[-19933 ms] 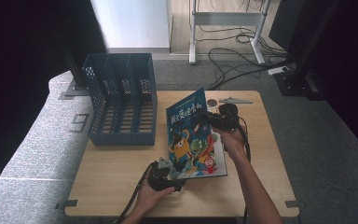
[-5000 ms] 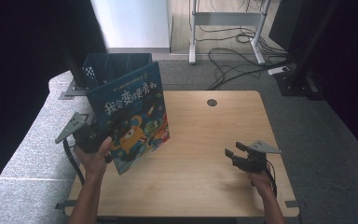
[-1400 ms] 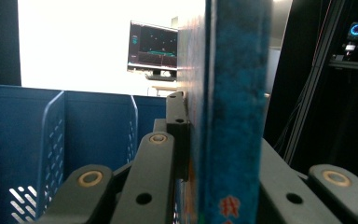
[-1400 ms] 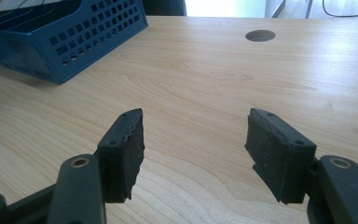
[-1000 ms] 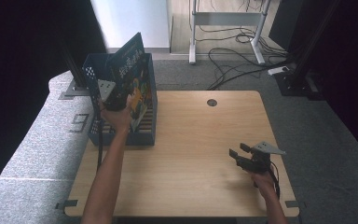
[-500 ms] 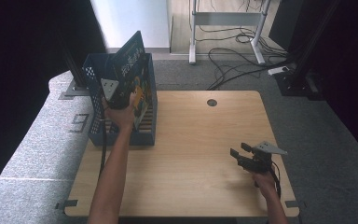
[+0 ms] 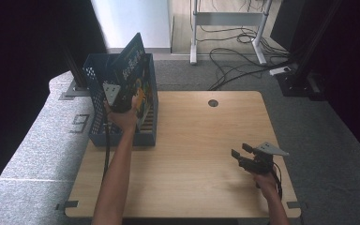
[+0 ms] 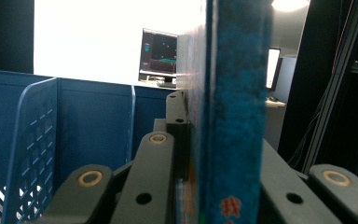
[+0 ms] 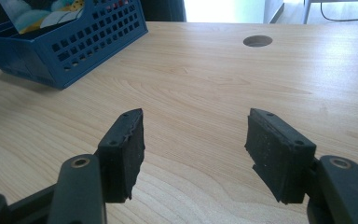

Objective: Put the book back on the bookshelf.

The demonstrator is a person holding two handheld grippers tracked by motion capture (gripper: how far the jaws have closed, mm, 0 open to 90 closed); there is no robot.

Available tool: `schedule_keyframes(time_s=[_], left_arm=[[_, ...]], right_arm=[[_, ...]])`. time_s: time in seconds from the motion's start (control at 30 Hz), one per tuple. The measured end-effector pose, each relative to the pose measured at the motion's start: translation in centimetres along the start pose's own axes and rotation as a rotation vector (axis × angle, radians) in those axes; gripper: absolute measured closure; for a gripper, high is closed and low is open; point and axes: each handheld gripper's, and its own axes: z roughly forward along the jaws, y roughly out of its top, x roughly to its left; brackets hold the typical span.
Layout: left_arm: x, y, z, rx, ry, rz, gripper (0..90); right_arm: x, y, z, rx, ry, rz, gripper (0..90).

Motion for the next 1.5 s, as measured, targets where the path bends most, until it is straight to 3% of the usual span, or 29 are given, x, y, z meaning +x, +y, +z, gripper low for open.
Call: schedule_keyframes(time_s=[0.5, 0.77, 1.5], left_arm=[[0.0, -0.4, -0.8, -0.005, 0.008, 0.008, 82.8], [0.1, -1.7, -0.3, 0.026, 0.021, 0.007, 82.7], [-0.4, -4.5, 0.0, 0.111, 0.001, 0.027, 82.1]], right_arm=[[0.2, 0.0, 0.1, -0.001, -0.003, -0.006, 36.3], [0.1, -0.1, 0.1, -0.001, -0.004, -0.004, 36.3], [0.2, -0.2, 0.1, 0.003, -0.005, -0.008, 36.3]])
